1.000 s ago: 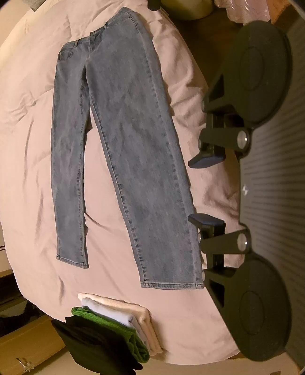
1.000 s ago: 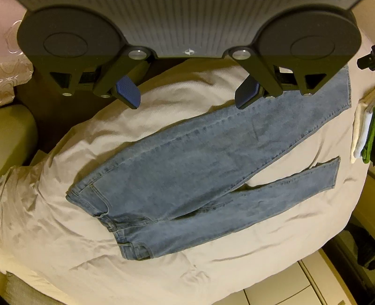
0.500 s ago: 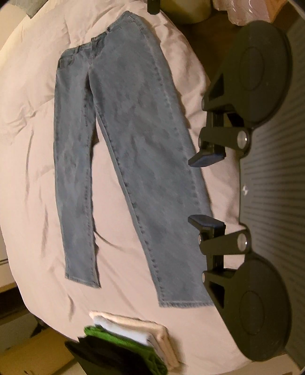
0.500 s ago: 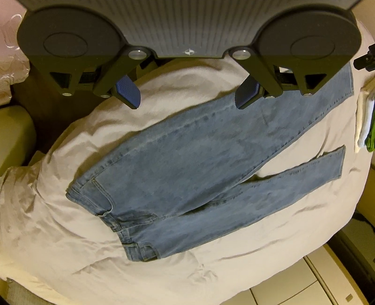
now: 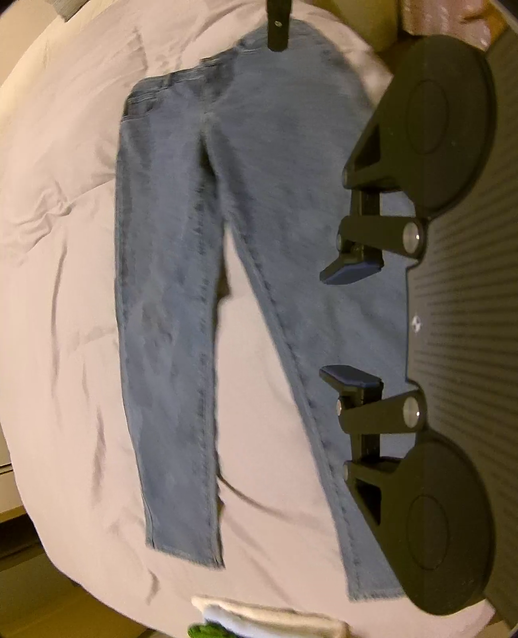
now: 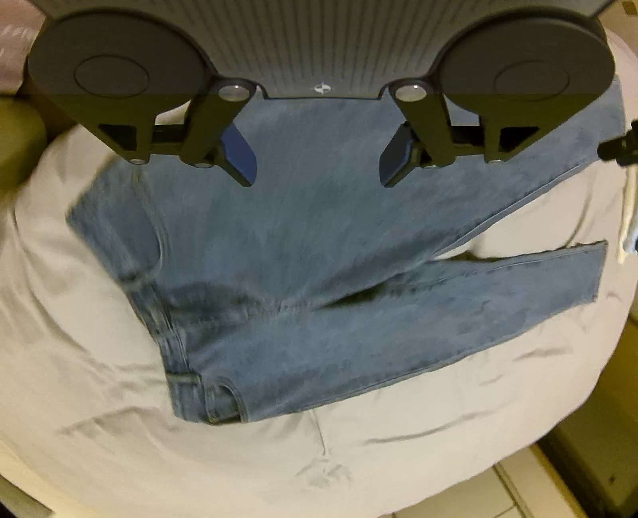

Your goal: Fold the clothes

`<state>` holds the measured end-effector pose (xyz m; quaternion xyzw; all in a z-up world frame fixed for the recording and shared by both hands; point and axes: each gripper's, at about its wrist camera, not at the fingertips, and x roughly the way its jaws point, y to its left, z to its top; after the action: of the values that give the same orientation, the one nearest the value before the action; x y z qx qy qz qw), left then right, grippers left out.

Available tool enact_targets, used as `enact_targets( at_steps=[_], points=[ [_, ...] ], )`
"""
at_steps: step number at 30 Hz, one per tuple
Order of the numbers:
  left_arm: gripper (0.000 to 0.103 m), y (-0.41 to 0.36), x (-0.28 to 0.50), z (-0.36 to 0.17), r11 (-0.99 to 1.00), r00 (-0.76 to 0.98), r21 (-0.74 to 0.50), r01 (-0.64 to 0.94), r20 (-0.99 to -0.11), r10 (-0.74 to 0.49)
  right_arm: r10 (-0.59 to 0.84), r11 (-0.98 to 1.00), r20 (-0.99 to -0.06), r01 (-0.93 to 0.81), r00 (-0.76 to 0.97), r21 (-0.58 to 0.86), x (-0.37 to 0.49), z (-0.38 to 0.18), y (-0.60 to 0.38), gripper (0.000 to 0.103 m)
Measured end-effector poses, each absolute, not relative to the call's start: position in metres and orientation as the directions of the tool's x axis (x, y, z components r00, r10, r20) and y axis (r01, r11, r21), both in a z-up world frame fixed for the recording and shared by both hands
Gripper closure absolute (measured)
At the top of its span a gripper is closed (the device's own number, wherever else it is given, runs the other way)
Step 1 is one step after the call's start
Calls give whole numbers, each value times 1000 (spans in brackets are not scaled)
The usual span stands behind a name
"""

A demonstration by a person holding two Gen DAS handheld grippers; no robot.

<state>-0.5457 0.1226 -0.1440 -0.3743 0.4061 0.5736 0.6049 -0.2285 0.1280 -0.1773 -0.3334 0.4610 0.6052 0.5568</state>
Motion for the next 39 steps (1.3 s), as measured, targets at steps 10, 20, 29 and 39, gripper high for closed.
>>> enact_targets(
  at_steps=[10,20,29,39],
  points=[
    [65,233,-492,-197,111,34,9,-994,-924,382,372,-157,-909,-978,-190,140,-198,-227,253,32],
    [65,320,-477,-242,299,120,-6,-954,-924,363,276,-282,-936,-949,-220,140,-198,-277,338,33],
    [64,410,-495,-274,471,197,-13,-882,-918,343,250,-432,-925,-888,-285,157,-214,-290,423,36],
    [55,490,-535,-314,660,211,49,-749,-928,308,164,-672,-944,-733,-287,106,-234,-317,502,34]
  ],
)
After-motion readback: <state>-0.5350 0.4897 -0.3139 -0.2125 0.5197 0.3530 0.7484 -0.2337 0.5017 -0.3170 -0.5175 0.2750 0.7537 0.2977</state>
